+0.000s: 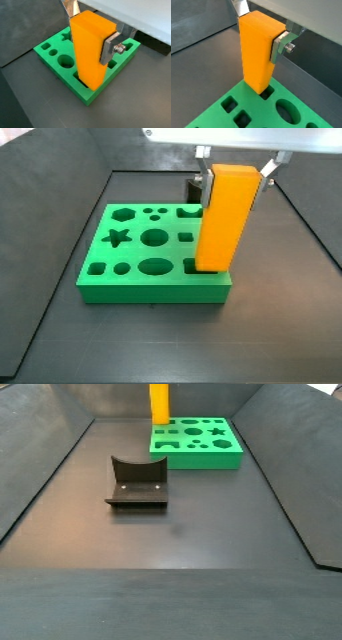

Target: Insert the rectangle object.

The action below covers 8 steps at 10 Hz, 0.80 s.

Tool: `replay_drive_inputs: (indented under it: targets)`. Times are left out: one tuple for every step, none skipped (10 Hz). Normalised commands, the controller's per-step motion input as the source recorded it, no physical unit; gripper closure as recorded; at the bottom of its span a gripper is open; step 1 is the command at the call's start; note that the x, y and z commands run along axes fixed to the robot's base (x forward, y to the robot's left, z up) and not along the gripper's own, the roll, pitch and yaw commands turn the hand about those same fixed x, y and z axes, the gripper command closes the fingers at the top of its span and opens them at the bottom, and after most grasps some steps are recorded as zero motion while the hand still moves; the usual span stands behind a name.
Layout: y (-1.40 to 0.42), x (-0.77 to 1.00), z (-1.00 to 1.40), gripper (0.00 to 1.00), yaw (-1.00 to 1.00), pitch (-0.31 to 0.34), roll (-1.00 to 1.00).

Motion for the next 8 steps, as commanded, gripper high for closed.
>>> replay_drive_inputs:
  targets:
    - [-0.05, -0.34, -0.03, 1.0, 0.13, -0.121, 0.0]
    - [0.0, -0.31, -0.08, 1.0, 0.16, -0.11, 0.0]
    - [0.11, -0.25, -0.09, 1.0, 0.15, -0.084, 0.0]
    - [0.06, -0.24, -0.14, 1.0, 0.14, -0.084, 0.0]
    - [-0.03, -0.08, -0.23, 1.0, 0.09, -0.024, 0.0]
    - [-0.28, 0.21, -0.38, 1.0, 0.0, 0.011, 0.0]
    - [-0.27, 0.51, -0.43, 1.0, -0.2, 0.061, -0.02]
    - [-0.08, 0.47, -0.39, 1.0, -0.23, 0.07, 0.0]
